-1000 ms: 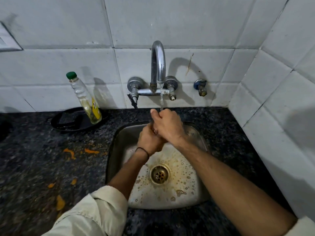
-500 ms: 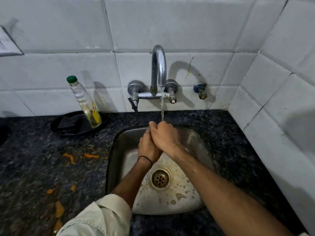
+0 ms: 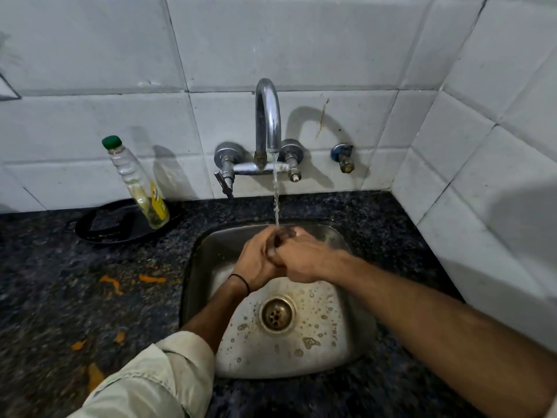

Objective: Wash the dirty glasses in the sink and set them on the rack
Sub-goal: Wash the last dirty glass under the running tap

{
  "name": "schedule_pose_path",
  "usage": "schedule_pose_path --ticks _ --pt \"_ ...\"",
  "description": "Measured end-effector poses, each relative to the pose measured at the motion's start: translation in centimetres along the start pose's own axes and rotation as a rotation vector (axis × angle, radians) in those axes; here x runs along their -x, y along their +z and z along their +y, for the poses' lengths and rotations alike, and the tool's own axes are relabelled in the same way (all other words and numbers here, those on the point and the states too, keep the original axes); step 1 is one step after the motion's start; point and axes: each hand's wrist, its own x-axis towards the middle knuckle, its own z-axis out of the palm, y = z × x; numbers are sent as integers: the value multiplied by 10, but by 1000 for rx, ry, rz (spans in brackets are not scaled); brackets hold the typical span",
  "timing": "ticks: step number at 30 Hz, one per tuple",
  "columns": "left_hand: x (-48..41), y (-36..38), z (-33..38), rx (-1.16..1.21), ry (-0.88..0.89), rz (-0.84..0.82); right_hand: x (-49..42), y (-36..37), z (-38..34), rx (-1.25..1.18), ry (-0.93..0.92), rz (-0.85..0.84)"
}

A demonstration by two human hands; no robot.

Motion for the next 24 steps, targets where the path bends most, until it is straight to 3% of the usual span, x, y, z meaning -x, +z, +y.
schedule_pose_path --ticks 2,4,6,8,10,12,13,15,17,19,21,24 --pt "-3 1 -2 -28 4 80 -13 4 -22 -458 308 53" --pt "-5 -2 -4 -82 9 123 -21 17 -51 -831 557 315" --pt "-4 -9 -8 -96 14 107 -12 33 -63 -985 484 560" --pt "-1 -17 -15 -40 -27 61 0 46 -40 -687 138 589" --pt "1 -19 -21 -22 -59 -26 4 40 -1 -143 -120 412" --pt "-1 -15 -17 -79 -63 -91 1 22 12 110 -174 191" --pt "-3 -13 -14 -102 -58 -89 -3 16 7 82 -138 122" --pt "-8 -16 -11 -162 -58 -62 -14 8 -5 -235 21 20" --pt "-9 -22 -9 -258 -129 -66 -17 1 -13 -751 135 -22" --pt "-8 -28 -3 -370 -232 -77 -13 0 -16 -1268 231 103" --pt "-9 -31 9 -553 -259 -109 -11 9 -25 -1715 472 324" --pt "-17 -27 34 -941 -189 -215 -21 28 -39 -2162 868 496"
